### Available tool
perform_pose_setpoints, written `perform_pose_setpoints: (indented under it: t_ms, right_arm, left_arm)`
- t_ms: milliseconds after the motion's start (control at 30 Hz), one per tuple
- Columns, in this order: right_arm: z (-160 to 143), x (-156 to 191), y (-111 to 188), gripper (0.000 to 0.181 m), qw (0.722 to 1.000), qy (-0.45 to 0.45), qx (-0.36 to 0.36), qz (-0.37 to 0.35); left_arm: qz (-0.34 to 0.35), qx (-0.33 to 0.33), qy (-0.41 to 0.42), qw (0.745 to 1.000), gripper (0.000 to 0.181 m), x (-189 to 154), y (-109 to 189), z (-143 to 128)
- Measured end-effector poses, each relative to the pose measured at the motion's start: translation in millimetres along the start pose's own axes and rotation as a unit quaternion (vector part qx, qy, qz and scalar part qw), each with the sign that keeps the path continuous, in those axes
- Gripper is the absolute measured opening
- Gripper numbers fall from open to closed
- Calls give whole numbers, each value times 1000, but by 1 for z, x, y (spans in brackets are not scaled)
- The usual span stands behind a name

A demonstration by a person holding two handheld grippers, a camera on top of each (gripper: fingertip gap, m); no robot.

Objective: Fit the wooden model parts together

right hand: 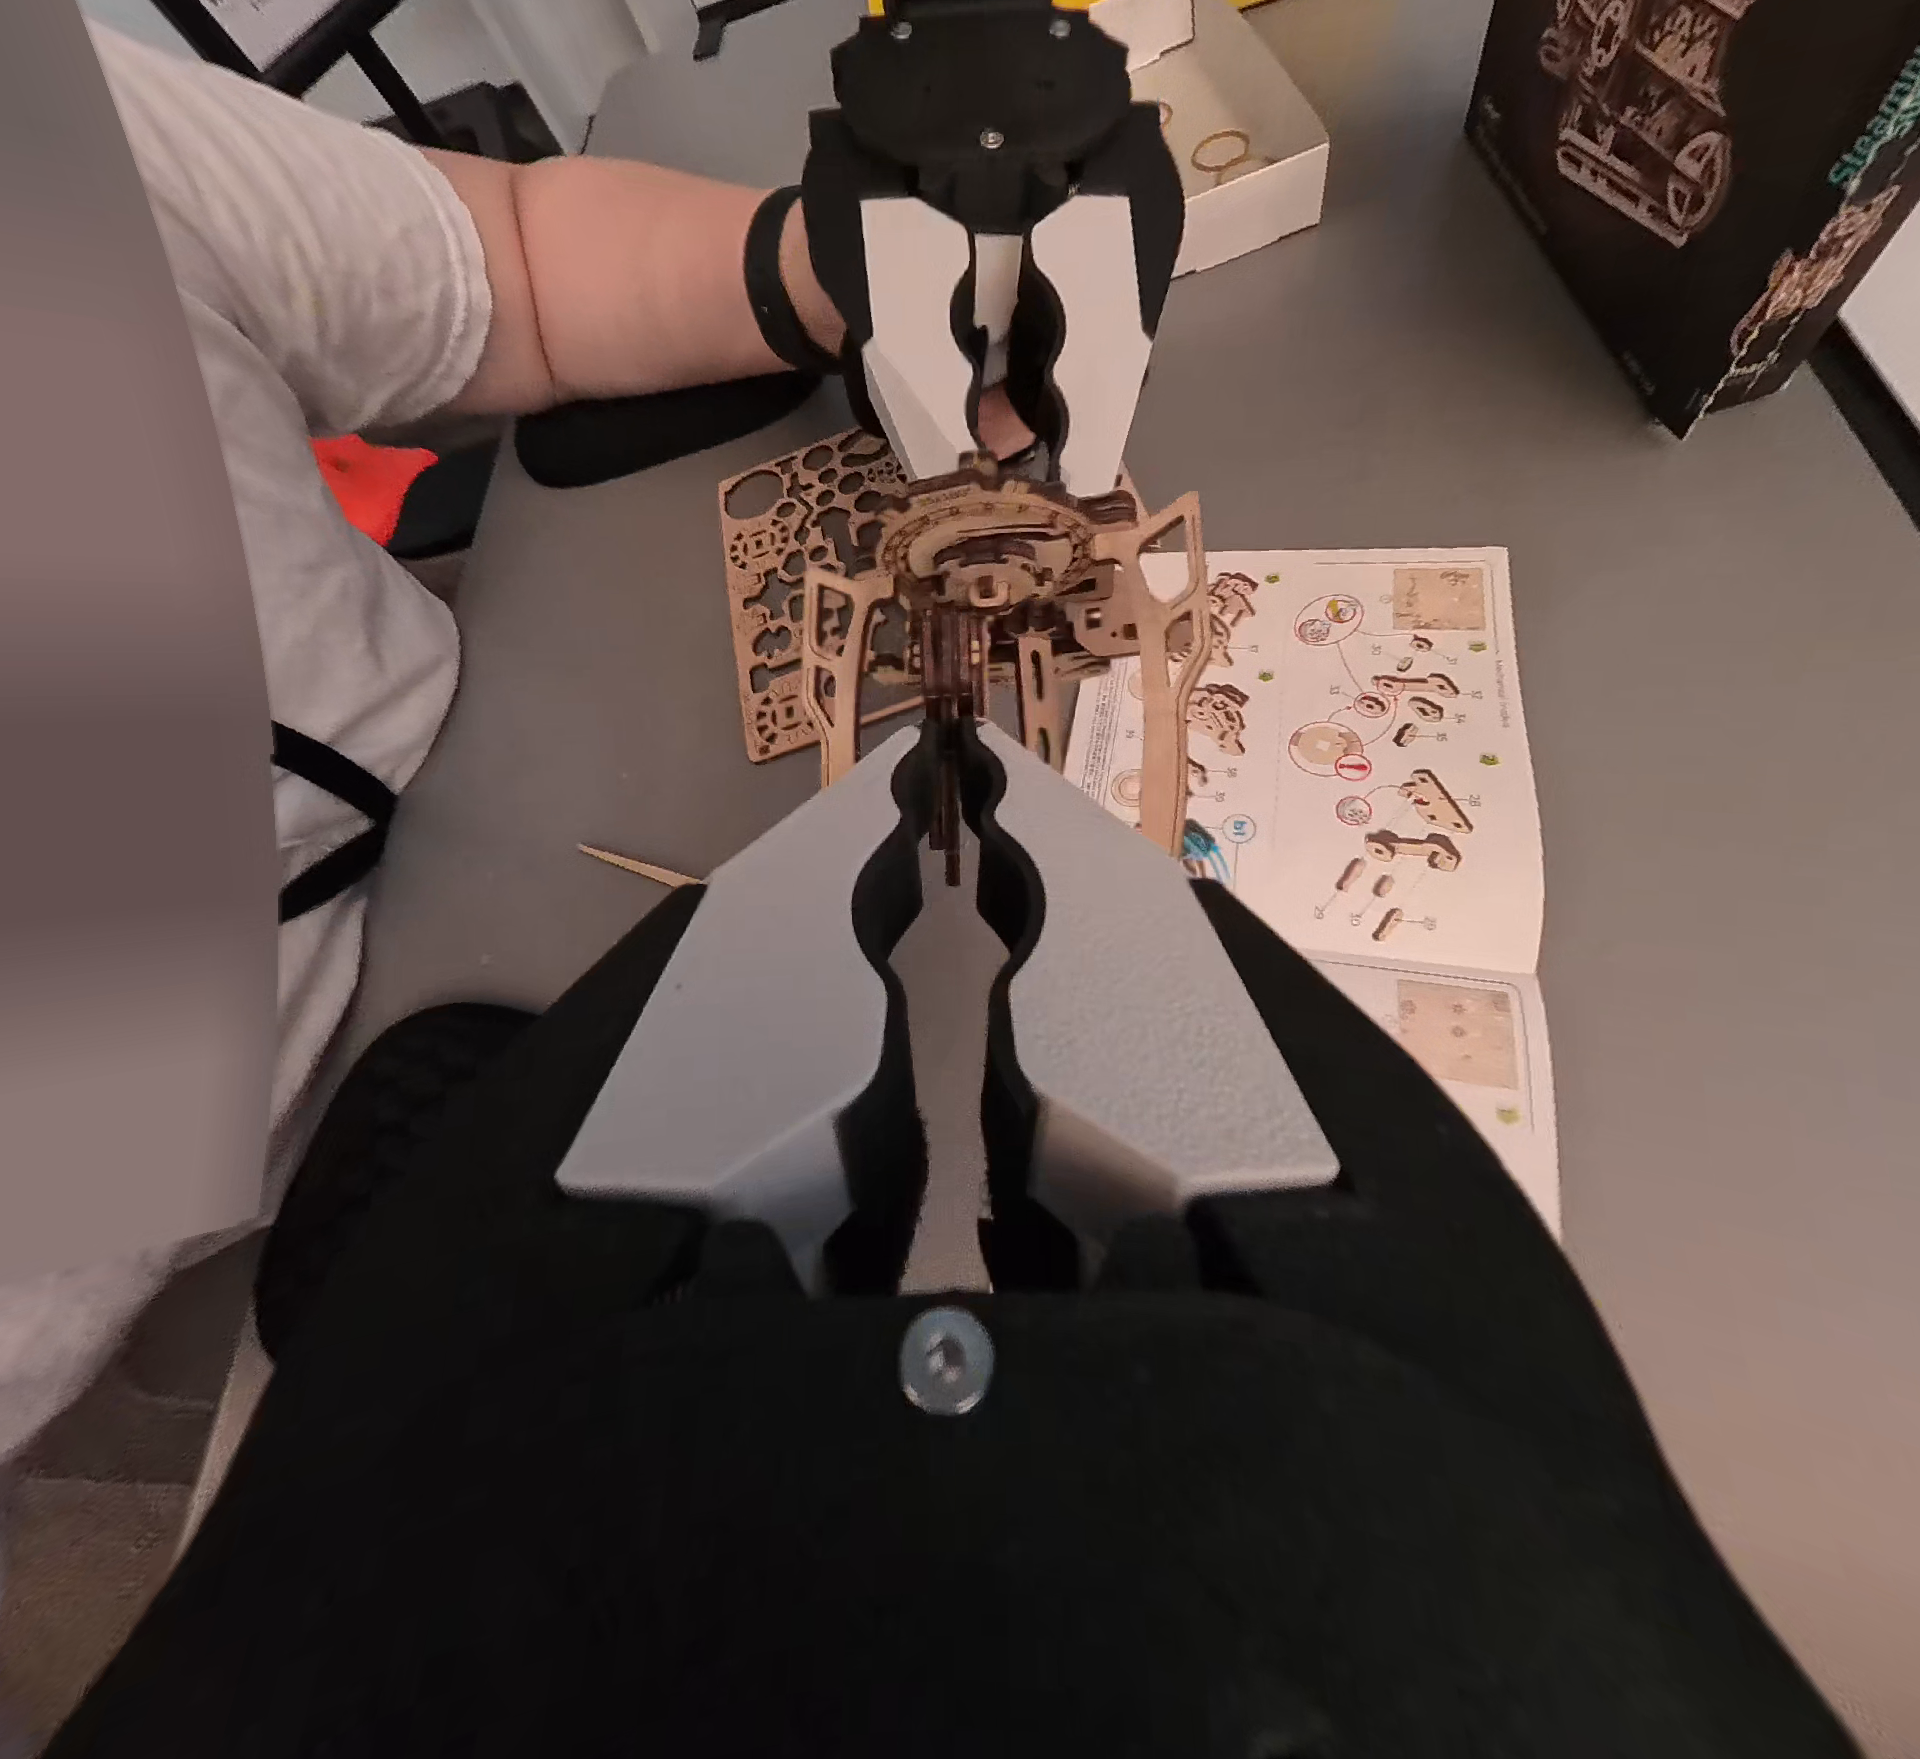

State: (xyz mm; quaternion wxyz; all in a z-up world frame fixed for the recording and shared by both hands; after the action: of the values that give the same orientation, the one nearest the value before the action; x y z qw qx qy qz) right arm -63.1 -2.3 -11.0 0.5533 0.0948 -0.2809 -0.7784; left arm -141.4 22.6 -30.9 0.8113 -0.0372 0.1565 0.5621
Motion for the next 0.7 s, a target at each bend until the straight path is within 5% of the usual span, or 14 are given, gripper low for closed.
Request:
perform_pose_setpoints:
  t_ms: [233, 700]
  right_arm:
    - [-10, -8, -3, 1, 997, -68, 19, 34]
    - [-25, -23, -28, 1, 989, -130, 14, 66]
  left_arm:
    - [-43, -50, 148, 987, 11, 9, 0, 1]
    - [-28, -34, 239, 970, 11, 29, 1, -23]
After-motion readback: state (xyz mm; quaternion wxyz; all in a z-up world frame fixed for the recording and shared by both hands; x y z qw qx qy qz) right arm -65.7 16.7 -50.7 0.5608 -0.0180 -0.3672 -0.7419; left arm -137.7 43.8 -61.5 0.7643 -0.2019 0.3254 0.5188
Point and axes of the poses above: each gripper's, where its closed fingertips meet, y back along the fingers, z out of its top, x = y × z across the jaws, the point moved 3 cm from there along y, back along the fingers, and after that the axes turned 10 degrees about -z, right-handed, at the moved point
